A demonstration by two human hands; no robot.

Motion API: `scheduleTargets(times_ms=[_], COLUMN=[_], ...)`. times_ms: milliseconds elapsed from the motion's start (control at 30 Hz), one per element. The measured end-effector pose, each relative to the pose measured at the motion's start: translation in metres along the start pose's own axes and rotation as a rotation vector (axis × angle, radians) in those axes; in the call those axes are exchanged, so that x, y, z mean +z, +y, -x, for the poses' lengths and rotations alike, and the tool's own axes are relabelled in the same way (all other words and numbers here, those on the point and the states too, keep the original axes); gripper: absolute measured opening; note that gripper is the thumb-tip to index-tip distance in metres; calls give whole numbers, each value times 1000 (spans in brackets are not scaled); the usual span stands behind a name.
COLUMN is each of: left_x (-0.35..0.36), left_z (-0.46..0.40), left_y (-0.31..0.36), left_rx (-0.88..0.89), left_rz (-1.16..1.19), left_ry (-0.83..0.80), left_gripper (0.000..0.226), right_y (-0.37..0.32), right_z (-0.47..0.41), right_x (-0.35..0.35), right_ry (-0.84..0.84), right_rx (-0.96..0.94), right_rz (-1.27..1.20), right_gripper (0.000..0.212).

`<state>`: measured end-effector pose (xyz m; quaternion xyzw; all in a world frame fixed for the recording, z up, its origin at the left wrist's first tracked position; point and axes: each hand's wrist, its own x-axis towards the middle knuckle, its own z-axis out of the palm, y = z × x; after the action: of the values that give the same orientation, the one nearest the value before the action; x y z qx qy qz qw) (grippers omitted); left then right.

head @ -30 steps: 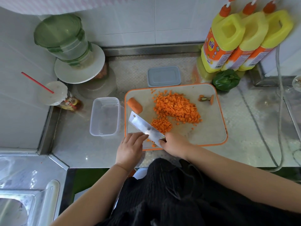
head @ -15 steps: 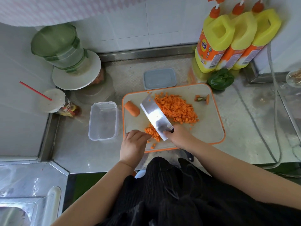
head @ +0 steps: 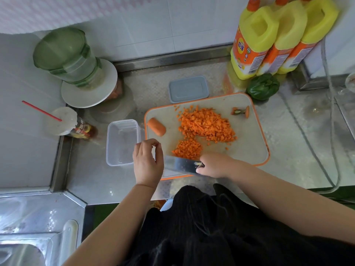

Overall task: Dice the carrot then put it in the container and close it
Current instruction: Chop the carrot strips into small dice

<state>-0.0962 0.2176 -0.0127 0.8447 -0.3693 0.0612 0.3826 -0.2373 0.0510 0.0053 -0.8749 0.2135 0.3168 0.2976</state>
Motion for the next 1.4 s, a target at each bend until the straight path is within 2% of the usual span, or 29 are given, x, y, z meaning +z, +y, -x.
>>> scheduleTargets(times_ms=[167,267,367,467,533,600,700,800,900,1000,1100,1167,1233,1267,1333,1400], left_x=[3,8,10,16,21,29,45,59,66,71,75,70,62,59,56,55], left_z=[3,2,-1,-5,-6,-7,-6,-12,-16,-22,-28,-37,-47,-50,-58,-69], left_y=[-4,-6,-3,-1,3,10,21,31,34,28,24,28,29,27,19,9], left_rx=[0,-43,-37,31,117,305,598,667,693,618,489,297,71,19,-18,-140], left_rz=[-23,-52,-48,-39,-111,-234,-360,-444,-471,-431,-240,-95,-23,-28,-135,-285], left_ry=[-53,-103,-130,-150,-206,-293,-407,-411,-423,-416,-381,-404,-418,-397,-360,-429], left_gripper=[11,24,29,29,34,46,67,65,63,57,30,23,24,28,38,48], right_y=[23,31,34,39,41,40,36,35,40,47,52,55,56,56,56,54], right_z=[-6,-7,-6,-2,5,13,20,21,26,31,36,38,40,40,40,40], right_x=[-18,-23,-24,-30,-39,-47,-53,-56,-56,-56,-55,-52,-47,-45,-40,-38], right_ry=[150,241,257,263,293,277,241,253,279,288,359,407,417,415,417,446], right_rx=[143,219,243,211,209,235,285,334,360,364,326,289,261,246,232,214], right_rz=[-99,-122,-149,-322,-538,-711,-903,-1059,-1072,-1031,-771,-555,-433,-415,-405,-382], right_gripper=[37,34,35,40,39,35,41,37,36,37,37,37,36,35,36,41])
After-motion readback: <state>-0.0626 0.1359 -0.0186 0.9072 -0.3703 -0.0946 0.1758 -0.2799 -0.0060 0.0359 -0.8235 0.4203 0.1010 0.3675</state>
